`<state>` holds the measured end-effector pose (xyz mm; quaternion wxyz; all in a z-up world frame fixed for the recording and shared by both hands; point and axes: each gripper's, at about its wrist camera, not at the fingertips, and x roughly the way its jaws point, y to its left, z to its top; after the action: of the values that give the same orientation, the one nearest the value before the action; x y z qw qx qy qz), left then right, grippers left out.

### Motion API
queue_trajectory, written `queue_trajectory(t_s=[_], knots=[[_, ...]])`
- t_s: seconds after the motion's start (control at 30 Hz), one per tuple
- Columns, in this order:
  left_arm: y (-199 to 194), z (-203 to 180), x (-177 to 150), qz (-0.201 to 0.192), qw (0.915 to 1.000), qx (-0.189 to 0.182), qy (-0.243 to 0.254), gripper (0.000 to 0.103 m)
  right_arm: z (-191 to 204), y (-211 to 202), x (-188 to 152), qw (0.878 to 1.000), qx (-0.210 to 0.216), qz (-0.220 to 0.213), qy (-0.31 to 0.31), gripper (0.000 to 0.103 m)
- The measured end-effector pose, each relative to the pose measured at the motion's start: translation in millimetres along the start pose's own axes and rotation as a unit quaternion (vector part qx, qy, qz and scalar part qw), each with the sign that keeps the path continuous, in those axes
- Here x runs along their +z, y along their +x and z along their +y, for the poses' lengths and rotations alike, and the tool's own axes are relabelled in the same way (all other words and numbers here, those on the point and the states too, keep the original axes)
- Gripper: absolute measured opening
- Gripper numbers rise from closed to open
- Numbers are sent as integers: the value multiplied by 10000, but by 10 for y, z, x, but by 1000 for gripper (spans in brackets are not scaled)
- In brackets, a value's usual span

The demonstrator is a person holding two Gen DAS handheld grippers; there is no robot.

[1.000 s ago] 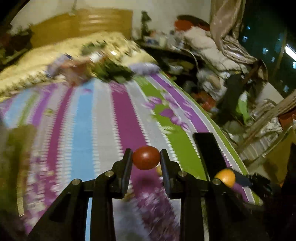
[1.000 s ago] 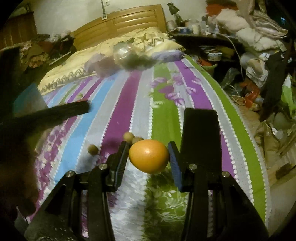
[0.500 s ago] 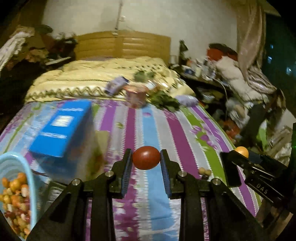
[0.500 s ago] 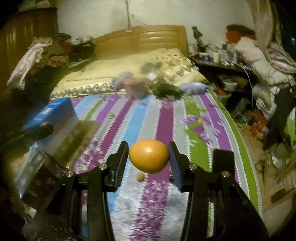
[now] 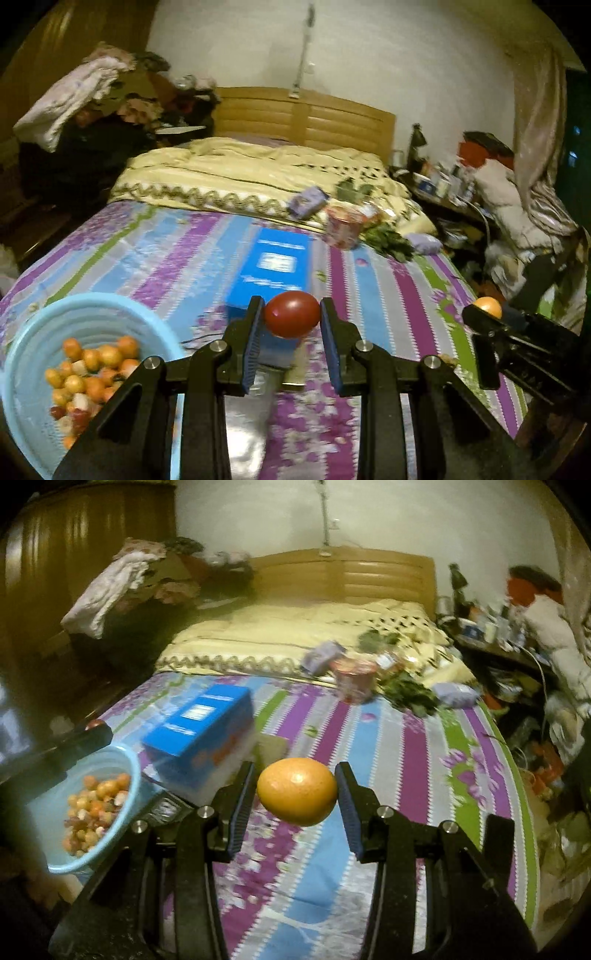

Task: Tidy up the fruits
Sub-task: 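Carry the red tomato and orange in both tools over the basket, then open the right tool over the basket while the left tool releases the tomato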

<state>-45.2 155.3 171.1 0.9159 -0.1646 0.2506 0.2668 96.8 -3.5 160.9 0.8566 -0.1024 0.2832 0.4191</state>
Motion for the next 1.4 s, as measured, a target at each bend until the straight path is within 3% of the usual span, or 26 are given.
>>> queue_trajectory(t_s=[0.37, 0.67, 1.13, 1.4], knots=[[-554, 1057, 8, -188, 9958, 698, -570, 30, 957, 86, 221, 9975, 582, -27, -403, 45], [-833, 1661, -67, -169, 9909, 998, -883, 30, 1603, 193, 307, 9924, 1049, 114, -637, 45], [-918, 2223, -184, 191, 9861, 1128, -1208, 30, 2290, 441, 298, 9827, 1455, 652, -947, 45], [-827, 2463, -248, 573, 9830, 1171, -1295, 30, 2546, 664, 229, 9726, 1641, 1255, -1070, 45]])
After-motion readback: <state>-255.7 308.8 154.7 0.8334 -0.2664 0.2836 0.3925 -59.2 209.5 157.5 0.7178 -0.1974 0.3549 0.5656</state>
